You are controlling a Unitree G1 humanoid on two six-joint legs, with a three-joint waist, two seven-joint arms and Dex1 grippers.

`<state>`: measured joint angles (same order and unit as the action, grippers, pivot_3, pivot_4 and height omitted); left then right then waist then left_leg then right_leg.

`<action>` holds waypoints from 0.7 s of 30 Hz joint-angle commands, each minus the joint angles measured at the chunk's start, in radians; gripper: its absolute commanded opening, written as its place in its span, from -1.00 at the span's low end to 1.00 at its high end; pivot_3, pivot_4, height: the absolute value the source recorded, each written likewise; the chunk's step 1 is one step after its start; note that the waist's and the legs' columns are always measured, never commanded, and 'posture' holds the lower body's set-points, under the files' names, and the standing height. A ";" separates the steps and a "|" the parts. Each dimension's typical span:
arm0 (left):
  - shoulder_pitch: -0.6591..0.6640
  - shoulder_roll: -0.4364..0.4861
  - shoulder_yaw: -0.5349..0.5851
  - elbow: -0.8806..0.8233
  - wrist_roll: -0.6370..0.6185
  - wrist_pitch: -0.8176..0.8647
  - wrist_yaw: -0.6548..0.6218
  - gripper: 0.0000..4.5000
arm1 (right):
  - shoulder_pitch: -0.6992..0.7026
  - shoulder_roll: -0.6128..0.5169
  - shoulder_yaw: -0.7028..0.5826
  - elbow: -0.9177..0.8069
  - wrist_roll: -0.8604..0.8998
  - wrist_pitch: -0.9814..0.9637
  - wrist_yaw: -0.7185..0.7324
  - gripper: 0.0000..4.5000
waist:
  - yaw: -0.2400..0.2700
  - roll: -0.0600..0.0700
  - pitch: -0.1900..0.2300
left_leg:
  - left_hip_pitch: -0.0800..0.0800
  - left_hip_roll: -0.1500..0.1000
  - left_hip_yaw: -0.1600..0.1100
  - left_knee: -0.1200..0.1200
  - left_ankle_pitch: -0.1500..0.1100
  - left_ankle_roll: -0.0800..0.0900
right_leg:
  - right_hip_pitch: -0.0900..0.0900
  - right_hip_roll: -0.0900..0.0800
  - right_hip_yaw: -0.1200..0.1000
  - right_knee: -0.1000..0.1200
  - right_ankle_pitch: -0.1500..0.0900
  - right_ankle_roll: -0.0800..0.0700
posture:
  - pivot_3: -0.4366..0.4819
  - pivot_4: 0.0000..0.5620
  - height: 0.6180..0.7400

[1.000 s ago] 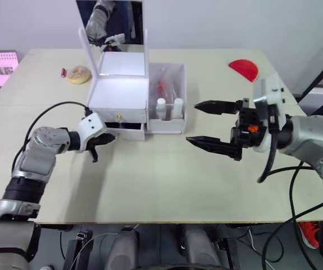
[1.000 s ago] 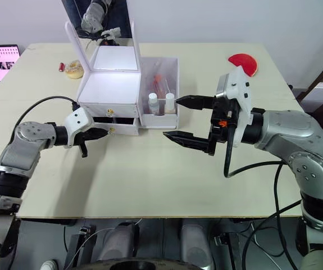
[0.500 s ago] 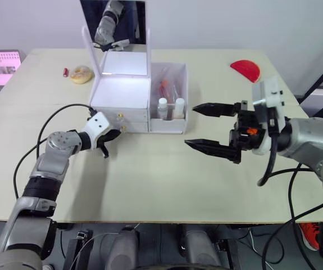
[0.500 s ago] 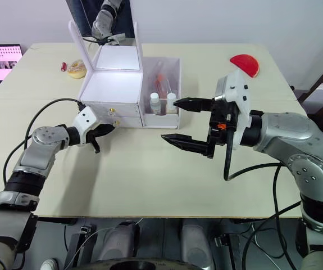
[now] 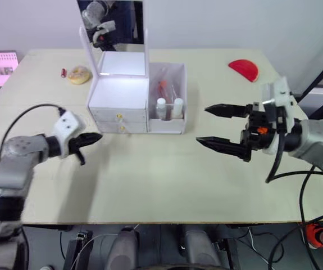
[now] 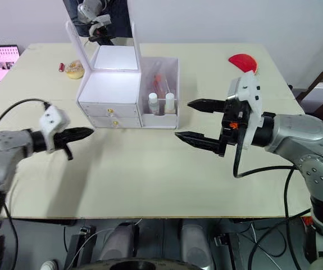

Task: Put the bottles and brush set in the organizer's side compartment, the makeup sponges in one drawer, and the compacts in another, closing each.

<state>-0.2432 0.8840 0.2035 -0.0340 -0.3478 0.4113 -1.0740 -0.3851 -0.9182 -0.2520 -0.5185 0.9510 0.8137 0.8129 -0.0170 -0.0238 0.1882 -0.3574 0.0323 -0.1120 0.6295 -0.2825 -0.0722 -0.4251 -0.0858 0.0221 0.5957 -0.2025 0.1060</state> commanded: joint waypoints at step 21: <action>0.494 0.079 0.714 0.079 -0.197 0.098 -0.099 0.99 | 0.442 -0.063 -0.287 0.437 -0.375 -0.419 0.290 1.00 | -0.003 0.000 0.000 | 0.001 0.000 0.002 0.000 0.000 0.000 | -0.001 -0.001 0.000 -0.001 -0.003 0.003 | -0.05 -0.47 0.99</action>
<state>0.2449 0.9512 0.8760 0.0694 -0.5326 0.5298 -1.1755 0.0732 -0.9779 -0.5308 -0.0820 0.5871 0.4323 1.0874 -0.0203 -0.0243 0.1882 -0.3563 0.0324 -0.1099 0.6298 -0.2829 -0.0724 -0.4261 -0.0872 0.0220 0.5948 -0.2051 0.1093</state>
